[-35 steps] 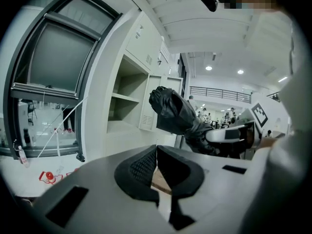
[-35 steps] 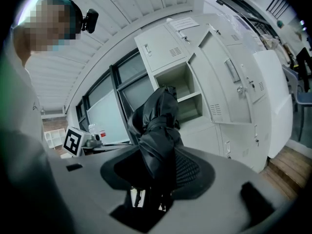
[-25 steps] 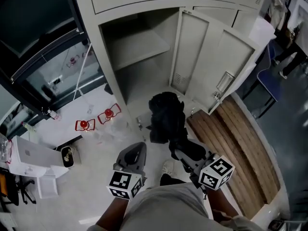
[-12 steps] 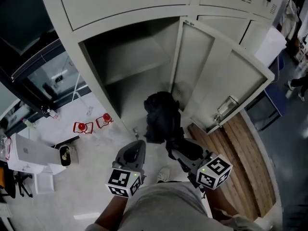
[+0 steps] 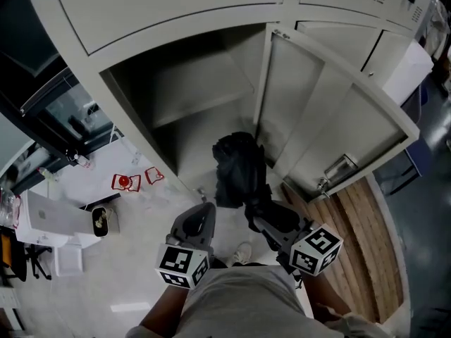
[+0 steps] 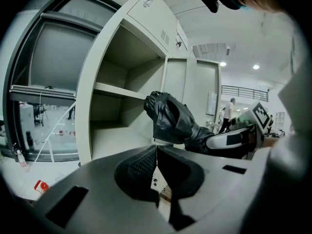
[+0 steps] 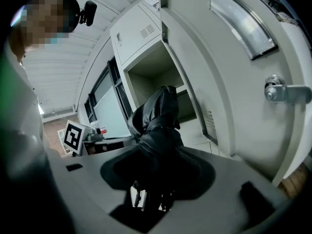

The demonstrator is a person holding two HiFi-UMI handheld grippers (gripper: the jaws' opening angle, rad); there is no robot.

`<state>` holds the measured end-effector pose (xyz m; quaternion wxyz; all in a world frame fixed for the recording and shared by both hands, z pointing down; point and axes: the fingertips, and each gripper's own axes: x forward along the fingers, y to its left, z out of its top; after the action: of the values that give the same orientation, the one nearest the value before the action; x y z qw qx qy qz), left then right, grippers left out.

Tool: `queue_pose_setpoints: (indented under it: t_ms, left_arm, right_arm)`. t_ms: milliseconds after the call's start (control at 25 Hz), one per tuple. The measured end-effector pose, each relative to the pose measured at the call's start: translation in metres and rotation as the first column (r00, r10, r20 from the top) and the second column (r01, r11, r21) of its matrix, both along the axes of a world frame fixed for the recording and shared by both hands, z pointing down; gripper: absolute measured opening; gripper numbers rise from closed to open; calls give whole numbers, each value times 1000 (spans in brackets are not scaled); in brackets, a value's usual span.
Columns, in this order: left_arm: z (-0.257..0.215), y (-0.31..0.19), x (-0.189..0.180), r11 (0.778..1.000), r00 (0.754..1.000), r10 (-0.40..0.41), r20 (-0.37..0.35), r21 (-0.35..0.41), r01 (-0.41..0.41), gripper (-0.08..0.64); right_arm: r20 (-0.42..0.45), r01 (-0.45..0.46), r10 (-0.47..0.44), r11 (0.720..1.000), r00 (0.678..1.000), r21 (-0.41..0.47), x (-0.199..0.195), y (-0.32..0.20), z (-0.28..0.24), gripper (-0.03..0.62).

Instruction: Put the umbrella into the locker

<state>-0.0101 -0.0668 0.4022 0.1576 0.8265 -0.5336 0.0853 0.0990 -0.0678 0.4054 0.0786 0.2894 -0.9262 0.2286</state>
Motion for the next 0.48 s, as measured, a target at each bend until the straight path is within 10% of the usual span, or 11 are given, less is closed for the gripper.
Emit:
queue_pose_setpoints:
  t_ms: [480]
  left_arm:
    - [-1,-28,-25,999,999,32,-4,-10,-32,17]
  right_arm:
    - [-49,-34,33,999,998,-27,-22,-22,8,192]
